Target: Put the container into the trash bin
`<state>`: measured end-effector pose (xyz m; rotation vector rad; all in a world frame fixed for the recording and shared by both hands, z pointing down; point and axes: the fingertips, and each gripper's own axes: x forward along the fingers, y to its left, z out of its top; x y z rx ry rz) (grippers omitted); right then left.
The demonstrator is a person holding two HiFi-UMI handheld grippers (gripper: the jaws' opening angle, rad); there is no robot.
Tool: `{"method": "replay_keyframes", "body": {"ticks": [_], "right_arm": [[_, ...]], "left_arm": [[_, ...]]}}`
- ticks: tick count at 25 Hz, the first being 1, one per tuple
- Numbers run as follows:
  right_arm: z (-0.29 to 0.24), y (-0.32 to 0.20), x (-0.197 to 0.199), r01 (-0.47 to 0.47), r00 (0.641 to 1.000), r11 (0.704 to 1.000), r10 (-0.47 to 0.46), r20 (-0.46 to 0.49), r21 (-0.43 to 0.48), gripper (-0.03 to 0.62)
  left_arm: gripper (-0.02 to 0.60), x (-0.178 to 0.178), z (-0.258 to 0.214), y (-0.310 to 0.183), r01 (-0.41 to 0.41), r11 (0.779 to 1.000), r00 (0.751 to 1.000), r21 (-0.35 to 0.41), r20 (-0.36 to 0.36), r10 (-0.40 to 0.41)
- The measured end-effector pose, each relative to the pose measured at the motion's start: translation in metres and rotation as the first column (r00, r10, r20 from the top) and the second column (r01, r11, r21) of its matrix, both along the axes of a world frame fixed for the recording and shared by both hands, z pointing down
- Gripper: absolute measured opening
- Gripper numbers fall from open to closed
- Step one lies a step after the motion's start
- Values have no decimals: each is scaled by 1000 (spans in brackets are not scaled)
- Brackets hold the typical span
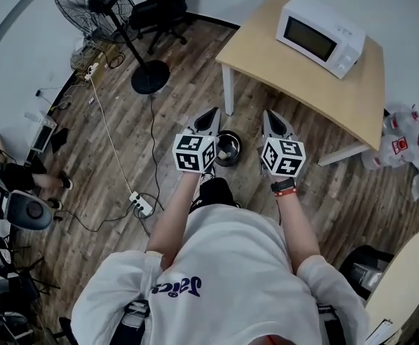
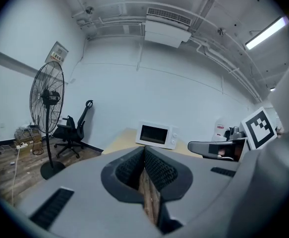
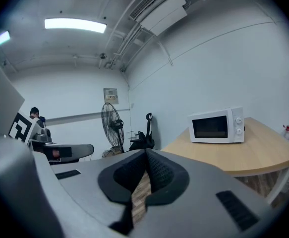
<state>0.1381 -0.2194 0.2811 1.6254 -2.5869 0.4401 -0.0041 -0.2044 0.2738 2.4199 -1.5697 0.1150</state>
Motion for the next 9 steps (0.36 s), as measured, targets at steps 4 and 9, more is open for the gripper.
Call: {"method": "replay_keyframes", "body": {"ticks": [4,9], "right_arm": [[22,-11,-7,10,1000,999,-9,7,-42,14],[69,-41,-9,49,999,992,-48,8,-112,14]], "left_arm": [[20,-5,22,-11,-16,998,1000,-53,13,17],[21,15,82,-32,-161,968,981,-194,77,179]]}}
